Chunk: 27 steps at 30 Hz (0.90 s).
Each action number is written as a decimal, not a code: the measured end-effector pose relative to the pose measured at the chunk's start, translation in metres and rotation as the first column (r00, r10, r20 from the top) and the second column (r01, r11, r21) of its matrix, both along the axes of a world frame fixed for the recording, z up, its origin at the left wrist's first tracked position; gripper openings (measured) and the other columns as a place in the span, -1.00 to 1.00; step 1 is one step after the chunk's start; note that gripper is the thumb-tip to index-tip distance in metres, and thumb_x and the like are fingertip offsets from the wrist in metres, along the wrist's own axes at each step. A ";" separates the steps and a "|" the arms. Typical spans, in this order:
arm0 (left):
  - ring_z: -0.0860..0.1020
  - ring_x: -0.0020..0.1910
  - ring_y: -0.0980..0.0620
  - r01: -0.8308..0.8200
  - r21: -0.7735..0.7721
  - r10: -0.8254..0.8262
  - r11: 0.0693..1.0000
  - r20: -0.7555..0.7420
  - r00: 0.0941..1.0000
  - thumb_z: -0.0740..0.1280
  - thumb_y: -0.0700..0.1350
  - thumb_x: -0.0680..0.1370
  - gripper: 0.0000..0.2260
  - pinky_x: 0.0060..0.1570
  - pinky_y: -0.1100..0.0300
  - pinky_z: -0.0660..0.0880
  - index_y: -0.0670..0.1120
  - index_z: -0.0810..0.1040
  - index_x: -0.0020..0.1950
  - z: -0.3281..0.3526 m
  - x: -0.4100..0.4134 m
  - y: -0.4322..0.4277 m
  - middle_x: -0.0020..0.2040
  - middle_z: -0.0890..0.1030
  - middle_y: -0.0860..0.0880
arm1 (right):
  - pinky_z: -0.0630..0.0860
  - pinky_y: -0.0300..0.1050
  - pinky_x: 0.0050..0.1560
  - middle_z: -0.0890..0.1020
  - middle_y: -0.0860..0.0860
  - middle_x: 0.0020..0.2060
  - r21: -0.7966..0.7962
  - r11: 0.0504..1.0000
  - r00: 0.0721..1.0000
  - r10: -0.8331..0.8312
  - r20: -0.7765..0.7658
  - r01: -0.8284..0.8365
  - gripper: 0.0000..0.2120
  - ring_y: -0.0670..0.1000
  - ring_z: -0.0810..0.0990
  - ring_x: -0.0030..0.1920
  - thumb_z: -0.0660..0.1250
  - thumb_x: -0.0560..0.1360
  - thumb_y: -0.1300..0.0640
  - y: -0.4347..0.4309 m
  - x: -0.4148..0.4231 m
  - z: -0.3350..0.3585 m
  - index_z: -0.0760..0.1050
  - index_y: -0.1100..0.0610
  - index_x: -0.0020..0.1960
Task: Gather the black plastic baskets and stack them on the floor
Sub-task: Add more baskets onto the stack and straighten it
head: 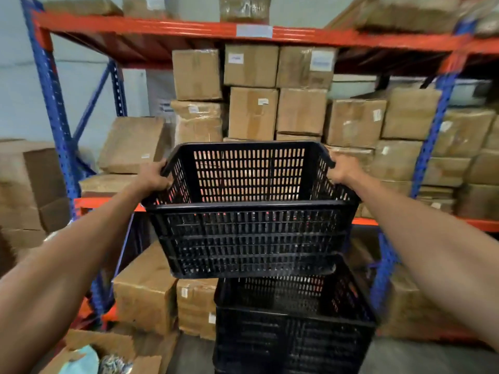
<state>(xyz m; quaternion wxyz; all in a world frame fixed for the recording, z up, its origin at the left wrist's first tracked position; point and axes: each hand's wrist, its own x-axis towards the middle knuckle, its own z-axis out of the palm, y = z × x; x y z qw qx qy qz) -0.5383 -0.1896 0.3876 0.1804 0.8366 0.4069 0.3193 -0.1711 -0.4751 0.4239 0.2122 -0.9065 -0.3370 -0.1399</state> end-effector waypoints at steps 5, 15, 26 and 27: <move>0.60 0.13 -0.22 -0.017 0.004 0.017 1.000 -0.060 0.998 0.38 -0.24 0.43 -0.57 0.15 0.04 0.50 -0.10 0.51 0.30 -0.019 0.063 -0.013 0.11 0.64 -0.27 | 0.49 -0.03 0.19 0.54 0.26 0.28 -0.019 0.999 0.999 -0.033 -0.040 0.033 -0.34 0.24 0.54 0.25 0.25 0.47 0.17 -0.026 0.059 -0.033 0.20 -0.01 0.55; 0.55 0.20 -0.20 -0.003 -0.072 -0.008 0.997 -0.143 0.990 0.42 -0.26 0.41 -0.52 0.13 0.14 0.46 -0.11 0.51 0.33 -0.042 0.141 -0.037 0.18 0.59 -0.26 | 0.50 -0.04 0.17 0.55 0.27 0.26 -0.065 0.997 0.984 -0.046 -0.170 0.036 -0.41 0.24 0.54 0.25 0.30 0.42 0.25 -0.055 0.132 -0.087 0.36 0.11 0.45; 0.56 0.17 -0.18 0.001 -0.105 -0.032 0.994 -0.292 0.956 0.43 -0.25 0.41 -0.57 0.04 0.17 0.41 -0.13 0.53 0.28 -0.057 0.167 -0.041 0.14 0.60 -0.25 | 0.57 0.08 0.16 0.57 0.28 0.21 -0.104 0.995 0.955 -0.038 -0.295 0.007 -0.20 0.24 0.58 0.18 0.43 0.24 0.35 -0.057 0.171 -0.119 0.34 0.10 0.46; 0.56 0.17 -0.18 0.001 -0.105 -0.033 0.995 -0.305 0.952 0.44 -0.26 0.40 -0.57 0.02 0.18 0.40 -0.13 0.53 0.27 -0.059 0.167 -0.040 0.13 0.60 -0.24 | 0.56 0.06 0.17 0.55 0.28 0.25 -0.113 0.994 0.957 -0.043 -0.285 0.011 -0.17 0.25 0.57 0.20 0.45 0.23 0.35 -0.057 0.171 -0.120 0.32 0.12 0.47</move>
